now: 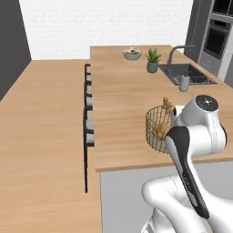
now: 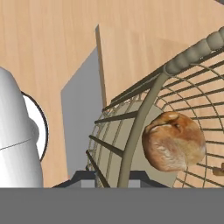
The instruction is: Open the cabinet, pick up the bread from the cabinet and place it in the basket. Then move the basket to the dining counter.
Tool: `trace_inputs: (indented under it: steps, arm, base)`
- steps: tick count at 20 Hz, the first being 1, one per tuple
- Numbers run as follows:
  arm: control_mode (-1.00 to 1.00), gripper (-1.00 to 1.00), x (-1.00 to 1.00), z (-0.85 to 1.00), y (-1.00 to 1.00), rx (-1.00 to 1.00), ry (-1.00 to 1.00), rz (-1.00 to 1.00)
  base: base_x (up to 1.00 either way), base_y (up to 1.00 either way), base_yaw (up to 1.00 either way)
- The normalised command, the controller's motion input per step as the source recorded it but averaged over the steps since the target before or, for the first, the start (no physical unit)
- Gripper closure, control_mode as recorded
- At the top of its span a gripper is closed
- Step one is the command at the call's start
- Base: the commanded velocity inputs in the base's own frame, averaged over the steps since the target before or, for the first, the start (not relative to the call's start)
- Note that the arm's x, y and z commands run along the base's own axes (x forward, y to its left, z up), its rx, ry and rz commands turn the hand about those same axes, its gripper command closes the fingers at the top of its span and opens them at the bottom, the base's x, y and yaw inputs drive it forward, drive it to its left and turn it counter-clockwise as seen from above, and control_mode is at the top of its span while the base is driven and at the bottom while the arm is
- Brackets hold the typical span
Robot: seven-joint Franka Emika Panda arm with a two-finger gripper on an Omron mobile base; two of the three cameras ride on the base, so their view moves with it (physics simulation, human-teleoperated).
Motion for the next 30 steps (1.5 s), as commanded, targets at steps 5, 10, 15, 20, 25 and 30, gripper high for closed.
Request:
trace_inputs:
  steps: [5,10,15,20,25,30]
  arm:
    - [1.00,1.00,0.00,0.00,0.00,0.00,0.00,0.00]
    - [1.00,1.00,0.00,0.00,0.00,0.00,0.00,0.00]
    - [-1.00,1.00,0.53,0.00,0.07,-0.04,0.00,0.00]
    - [-1.00,1.00,1.00,0.00,0.02,-0.03,0.02,0.05]
    - [-1.00,1.00,1.00,-0.18,-0.12,0.00,0.23,0.19]
    - [-1.00,1.00,1.00,-0.63,-0.06,0.00,0.22,0.17]
  base:
    - [0.70,0.17,-0.04]
    - [0.36,0.15,-0.02]
    - [0.18,0.05,0.00]
    - [0.00,0.00,0.00]
    - [0.00,0.00,0.00]
    - [0.00,0.00,0.00]
